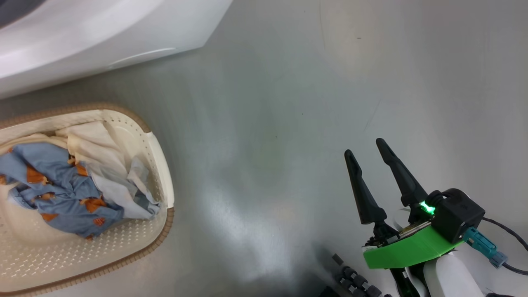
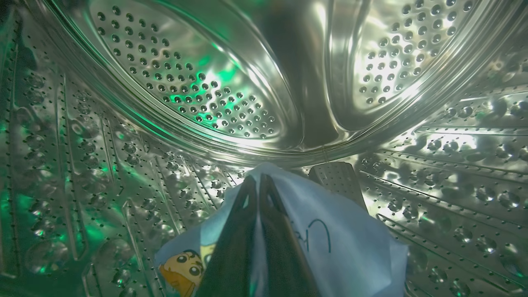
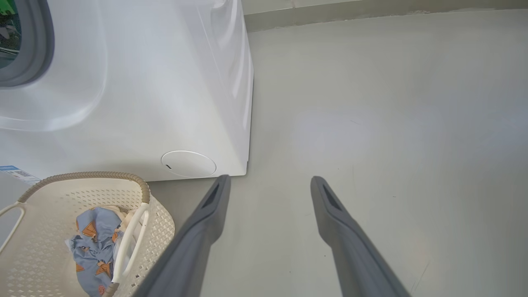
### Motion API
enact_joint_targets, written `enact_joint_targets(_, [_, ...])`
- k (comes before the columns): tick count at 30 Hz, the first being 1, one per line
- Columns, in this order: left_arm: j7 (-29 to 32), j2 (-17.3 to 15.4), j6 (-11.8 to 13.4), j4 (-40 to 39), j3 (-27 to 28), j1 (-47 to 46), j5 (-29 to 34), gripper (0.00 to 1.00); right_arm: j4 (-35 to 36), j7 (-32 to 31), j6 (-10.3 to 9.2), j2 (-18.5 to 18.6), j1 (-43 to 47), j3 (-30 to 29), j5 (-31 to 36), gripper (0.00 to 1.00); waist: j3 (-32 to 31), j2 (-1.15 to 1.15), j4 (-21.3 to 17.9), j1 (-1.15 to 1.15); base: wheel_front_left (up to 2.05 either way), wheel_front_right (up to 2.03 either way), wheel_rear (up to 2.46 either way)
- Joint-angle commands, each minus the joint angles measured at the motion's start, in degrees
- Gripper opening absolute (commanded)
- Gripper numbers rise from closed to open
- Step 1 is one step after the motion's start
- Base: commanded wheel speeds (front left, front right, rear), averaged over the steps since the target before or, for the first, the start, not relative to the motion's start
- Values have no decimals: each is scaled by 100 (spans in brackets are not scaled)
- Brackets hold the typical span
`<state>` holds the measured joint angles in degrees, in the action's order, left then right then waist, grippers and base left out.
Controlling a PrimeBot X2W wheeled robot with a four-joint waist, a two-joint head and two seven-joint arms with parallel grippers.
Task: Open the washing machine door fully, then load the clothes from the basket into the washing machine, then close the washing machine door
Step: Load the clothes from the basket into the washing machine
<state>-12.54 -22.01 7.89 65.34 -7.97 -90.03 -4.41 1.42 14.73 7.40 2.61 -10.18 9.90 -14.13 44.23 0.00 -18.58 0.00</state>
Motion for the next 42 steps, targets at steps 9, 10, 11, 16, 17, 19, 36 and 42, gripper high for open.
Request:
enact_joint_targets(9, [-101,-70,277,116,-13,-66,-84,100,72,27,9,27,136,92,-104,100,-149,0,97,0,0,0,0])
enact_joint_targets(10, [-114,-39,301,127,-12,-53,-99,100,69,27,9,27,131,89,-109,100,-173,0,111,0,0,0,0])
enact_joint_targets(11, [-127,-8,324,134,0,-39,-127,100,66,27,9,27,121,90,-117,100,-197,0,121,0,0,0,0])
enact_joint_targets(16, [-179,133,418,186,8,86,-209,100,38,27,9,27,88,108,-162,100,-370,0,174,0,0,0,0])
enact_joint_targets(17, [-185,169,438,202,15,112,-232,100,32,27,9,27,85,106,-169,100,-405,0,191,0,0,0,0])
enact_joint_targets(19, [-195,235,469,234,21,163,-271,100,21,27,9,27,79,108,-184,100,-466,0,222,0,0,0,0])
enact_joint_targets(36, [-243,762,532,200,52,743,-572,100,-19,27,9,27,21,-42,-168,100,-944,0,618,0,0,0,0])
enact_joint_targets(42, [-244,977,432,-215,45,1213,-662,100,-16,27,9,27,-23,-158,-74,100,-1117,0,851,0,0,0,0])
